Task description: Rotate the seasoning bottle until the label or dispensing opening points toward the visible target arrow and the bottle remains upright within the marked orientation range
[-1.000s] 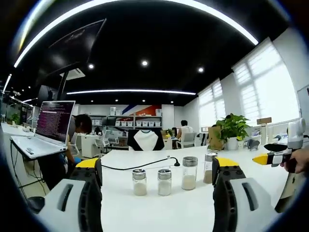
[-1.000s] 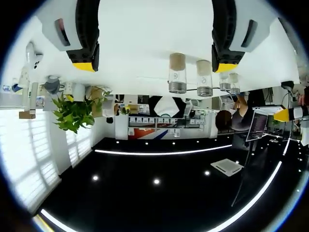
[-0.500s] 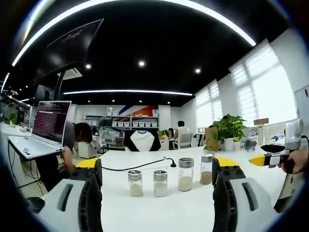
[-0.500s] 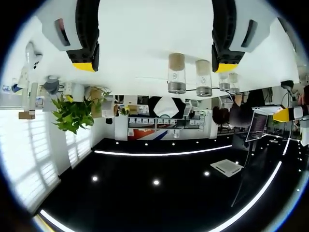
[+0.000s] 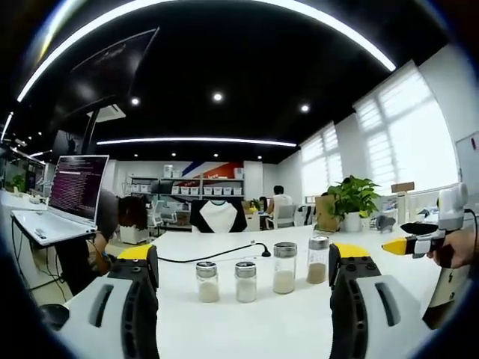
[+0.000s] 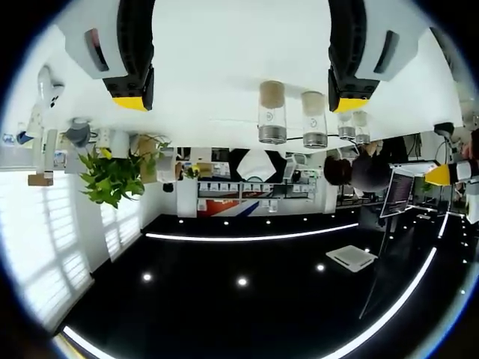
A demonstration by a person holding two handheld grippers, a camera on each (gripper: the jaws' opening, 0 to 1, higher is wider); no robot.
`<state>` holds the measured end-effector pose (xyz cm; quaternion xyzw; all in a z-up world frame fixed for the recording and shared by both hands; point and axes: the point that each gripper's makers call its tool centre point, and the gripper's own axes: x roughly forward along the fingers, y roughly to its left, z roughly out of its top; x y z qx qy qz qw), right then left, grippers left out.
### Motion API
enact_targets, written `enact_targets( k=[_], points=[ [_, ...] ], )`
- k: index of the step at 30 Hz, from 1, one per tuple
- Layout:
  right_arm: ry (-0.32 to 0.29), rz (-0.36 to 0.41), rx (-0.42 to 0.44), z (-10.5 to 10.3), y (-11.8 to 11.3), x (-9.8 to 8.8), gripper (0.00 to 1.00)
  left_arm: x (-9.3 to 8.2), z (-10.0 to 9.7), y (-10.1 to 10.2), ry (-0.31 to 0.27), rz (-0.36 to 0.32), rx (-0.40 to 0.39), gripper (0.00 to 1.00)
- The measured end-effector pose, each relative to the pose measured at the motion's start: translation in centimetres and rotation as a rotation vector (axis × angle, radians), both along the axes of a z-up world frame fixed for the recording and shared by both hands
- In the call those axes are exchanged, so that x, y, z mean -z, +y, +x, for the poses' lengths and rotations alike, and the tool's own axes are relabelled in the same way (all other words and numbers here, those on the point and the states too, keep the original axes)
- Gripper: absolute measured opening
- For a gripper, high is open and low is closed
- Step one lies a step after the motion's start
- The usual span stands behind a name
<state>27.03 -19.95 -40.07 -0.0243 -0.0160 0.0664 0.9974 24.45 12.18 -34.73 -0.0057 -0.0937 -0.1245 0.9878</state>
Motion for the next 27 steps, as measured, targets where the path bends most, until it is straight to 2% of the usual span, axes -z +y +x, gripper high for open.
enact_targets(
  k=[17, 21, 23, 27],
  points=[
    [0.013, 0.006, 0.001, 0.31, 0.0, 0.04, 0.99, 0.42, -0.45, -0.35, 0.012, -0.008, 0.009, 1.0],
    [0.015, 0.001, 0.0, 0.34, 0.16, 0.02, 0.99, 0.26, -0.44, 0.24, -0.005, -0.009, -0.018, 1.0],
    [0.011, 0.004, -0.005, 0.3, 0.38, -0.21, 0.99, 0.1, -0.46, 0.03, -0.007, -0.013, 0.003, 1.0],
    [0.01, 0.01, -0.004, 0.64, 0.85, -0.57, 0.99, -0.11, -0.54, 0.28, -0.013, 0.004, -0.009, 1.0]
  ],
)
